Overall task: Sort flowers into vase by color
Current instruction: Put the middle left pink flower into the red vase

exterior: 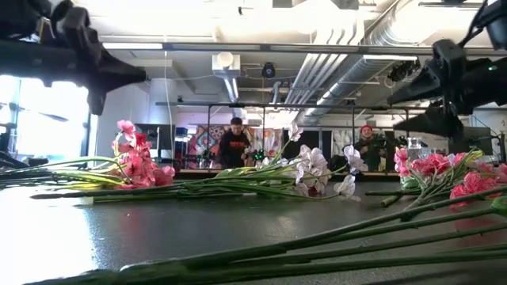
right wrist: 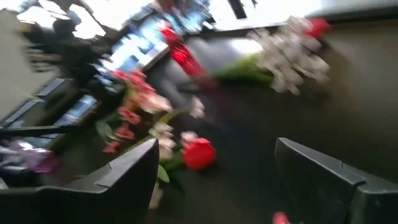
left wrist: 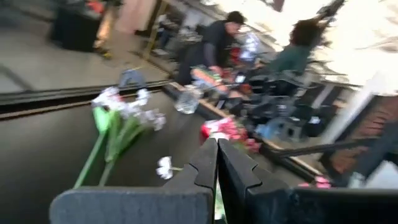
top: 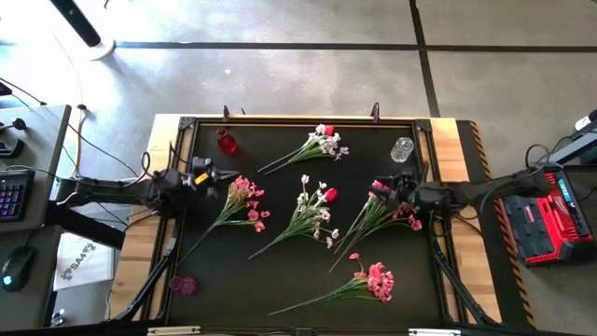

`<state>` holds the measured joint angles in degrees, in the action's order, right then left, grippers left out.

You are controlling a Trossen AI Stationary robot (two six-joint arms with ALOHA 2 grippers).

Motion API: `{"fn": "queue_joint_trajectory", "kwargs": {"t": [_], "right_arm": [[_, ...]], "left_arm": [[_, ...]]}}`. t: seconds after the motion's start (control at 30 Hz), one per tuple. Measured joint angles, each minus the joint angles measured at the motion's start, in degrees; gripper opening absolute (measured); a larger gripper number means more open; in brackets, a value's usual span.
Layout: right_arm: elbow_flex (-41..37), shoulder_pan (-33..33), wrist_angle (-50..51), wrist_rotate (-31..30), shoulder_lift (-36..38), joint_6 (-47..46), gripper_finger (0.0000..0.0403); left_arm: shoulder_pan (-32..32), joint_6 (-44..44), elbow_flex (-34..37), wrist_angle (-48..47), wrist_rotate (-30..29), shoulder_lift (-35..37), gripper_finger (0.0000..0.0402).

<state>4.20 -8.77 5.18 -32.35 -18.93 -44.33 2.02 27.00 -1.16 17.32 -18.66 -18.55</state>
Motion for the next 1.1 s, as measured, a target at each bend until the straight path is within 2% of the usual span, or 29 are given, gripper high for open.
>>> {"fn": "queue_joint_trajectory", "kwargs": {"t": [0.1,0.2,0.4,0.57,0.73,0.87,1.0,1.1], "right_arm": [[3.7,1.6,7.5,1.1,-3.5,-6.0,0.0293],[7.3,2.1,10.6,1.1,-7.7,-10.4,0.0273],[11.6,1.2,10.2,1.2,-16.0,-15.1,0.0244],[12.4,0.1,8.6,0.4,-22.2,-18.1,0.0236],[12.4,-1.3,2.9,-2.2,-28.5,-19.9,0.0236],[12.4,-1.5,-5.0,-4.2,-33.2,-17.7,0.0236],[12.4,-1.5,-15.1,-3.8,-37.7,-12.0,0.0236],[12.4,-1.5,-21.1,-2.9,-41.1,-8.0,0.0236]], "left_arm": [[1.1,0.9,-2.4,-0.2,0.0,-5.1,0.0021],[1.9,-0.3,-6.9,-1.7,1.4,-12.0,0.0048],[3.7,-4.7,-18.9,-10.7,1.7,-28.8,0.0102],[4.8,-7.7,-26.8,-14.8,2.2,-41.9,0.0121],[6.4,-11.5,-31.7,-14.8,6.0,-52.3,0.0121],[8.7,-12.5,-35.3,-15.8,6.7,-58.6,0.0121],[10.9,-10.7,-39.5,-23.9,11.9,-63.2,0.0122],[11.2,-8.7,-42.2,-34.0,13.0,-64.2,0.0122]]}}
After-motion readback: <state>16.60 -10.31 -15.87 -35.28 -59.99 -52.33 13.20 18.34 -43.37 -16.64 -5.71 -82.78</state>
